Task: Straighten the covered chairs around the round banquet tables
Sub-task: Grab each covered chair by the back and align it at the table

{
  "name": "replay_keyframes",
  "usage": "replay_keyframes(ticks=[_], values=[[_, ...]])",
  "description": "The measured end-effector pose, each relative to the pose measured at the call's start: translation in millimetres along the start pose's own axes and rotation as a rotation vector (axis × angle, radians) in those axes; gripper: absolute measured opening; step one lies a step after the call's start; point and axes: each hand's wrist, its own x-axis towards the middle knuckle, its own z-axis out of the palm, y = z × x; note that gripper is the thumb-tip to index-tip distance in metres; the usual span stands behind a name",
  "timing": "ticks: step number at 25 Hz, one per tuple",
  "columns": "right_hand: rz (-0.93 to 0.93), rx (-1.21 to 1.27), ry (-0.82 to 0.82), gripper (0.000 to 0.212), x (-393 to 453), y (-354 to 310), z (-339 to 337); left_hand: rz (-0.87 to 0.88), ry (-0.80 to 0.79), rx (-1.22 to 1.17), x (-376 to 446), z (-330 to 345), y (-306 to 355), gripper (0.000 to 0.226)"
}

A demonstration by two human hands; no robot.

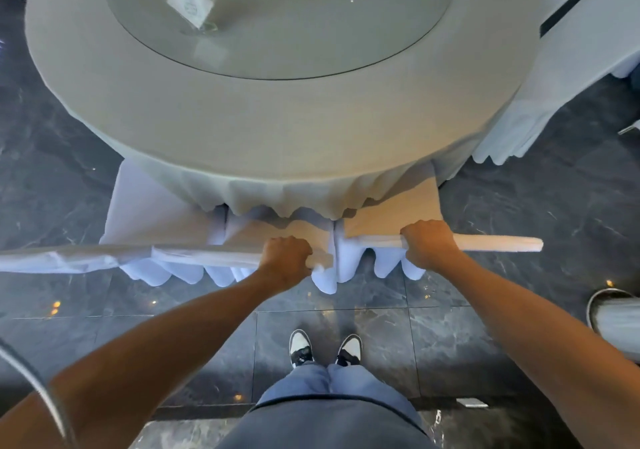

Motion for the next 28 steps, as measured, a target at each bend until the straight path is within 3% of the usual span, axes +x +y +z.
replay_keyframes(ticks=[6,16,20,28], values=[[-0.069,-0.009,-0.002,0.029,-12,5,7,-0.045,0.005,-0.041,2,-8,9,0.024],[-0.053,-0.108,0.005,0.029,-8,61,9,-0.051,0.036,-0.023,8,-10,17,0.03],[-0.109,-0.1,-0.001,0.026,-14,44,16,0.021,0.066,0.017,32,-32,33,0.025],[-0.031,-0.054,0.055,0.019,1,39,0,0.125,0.062,0.152,39,-29,32,0.027]])
